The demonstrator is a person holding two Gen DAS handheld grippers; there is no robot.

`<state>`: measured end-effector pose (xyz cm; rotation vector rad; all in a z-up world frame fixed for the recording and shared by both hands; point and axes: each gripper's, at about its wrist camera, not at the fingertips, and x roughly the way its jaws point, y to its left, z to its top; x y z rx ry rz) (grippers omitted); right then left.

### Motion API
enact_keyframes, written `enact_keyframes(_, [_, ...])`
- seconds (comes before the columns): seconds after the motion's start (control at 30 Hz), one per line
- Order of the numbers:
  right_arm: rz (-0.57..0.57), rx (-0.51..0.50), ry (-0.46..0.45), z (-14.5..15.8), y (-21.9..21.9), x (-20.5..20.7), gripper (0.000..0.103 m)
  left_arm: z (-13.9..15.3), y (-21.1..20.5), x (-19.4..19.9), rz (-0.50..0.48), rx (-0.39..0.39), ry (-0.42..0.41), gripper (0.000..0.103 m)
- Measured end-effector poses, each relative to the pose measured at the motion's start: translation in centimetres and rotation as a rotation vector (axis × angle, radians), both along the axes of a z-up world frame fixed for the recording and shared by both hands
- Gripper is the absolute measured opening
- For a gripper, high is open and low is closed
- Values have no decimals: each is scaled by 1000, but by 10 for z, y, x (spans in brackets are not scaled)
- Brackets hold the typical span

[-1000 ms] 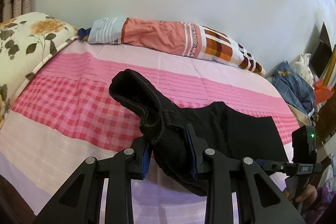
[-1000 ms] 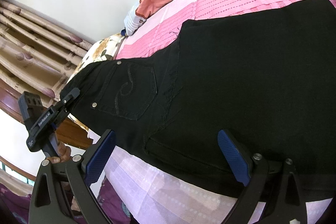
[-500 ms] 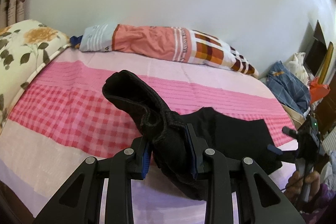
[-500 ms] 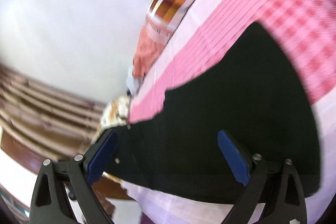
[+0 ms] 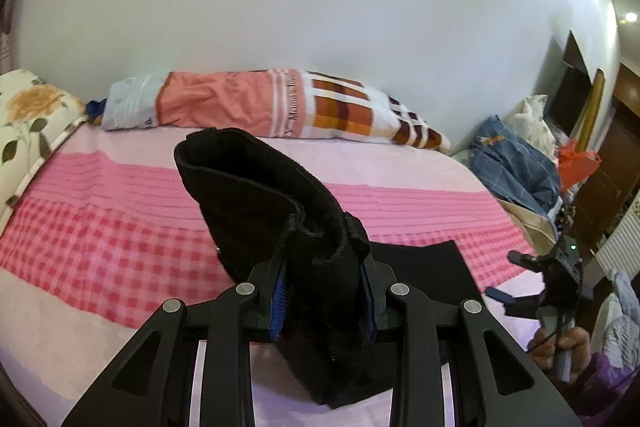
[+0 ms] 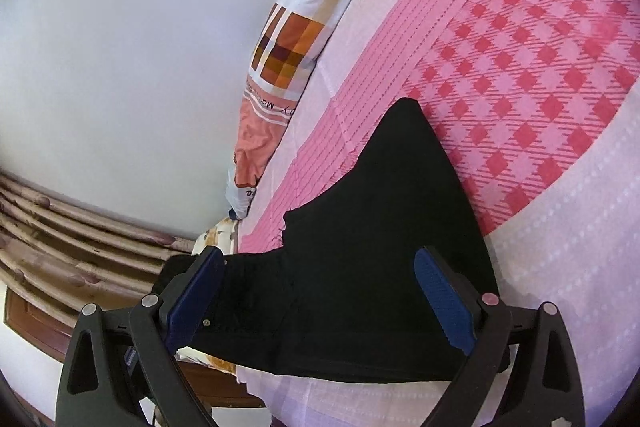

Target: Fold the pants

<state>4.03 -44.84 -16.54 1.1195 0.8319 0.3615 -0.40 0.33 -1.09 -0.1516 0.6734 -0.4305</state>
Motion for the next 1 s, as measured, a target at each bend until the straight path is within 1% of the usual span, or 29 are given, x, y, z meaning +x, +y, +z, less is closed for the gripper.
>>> enact_keyframes(0.17, [22,20,-5,-3,4,0,96,3,-26,-2,-45,5,-9,30])
enact_keyframes(0.33, [58,29,-10,-1,12,3,96,-2,-50,-2,-92,-7,17,30])
enact_keyframes(0.5, [57,35,-28,3,10,3,96,-5,-81,-7,-173,4,25,30])
enact_keyframes(0.63, [61,73,-25,1,8,3,96,-11,-109,-11,-252,4,44,30])
enact_keyframes(0.8, [79,152,-41,-2,10,3,96,-25,-144,-12,-358,-9,80,30])
enact_keyframes(0.93, [101,259,-4,-20,17,6,96,-42,-171,-10,-412,-25,120,30])
enact_keyframes(1.0, [101,272,4,-26,18,7,96,-52,-180,-7,-429,-26,148,30])
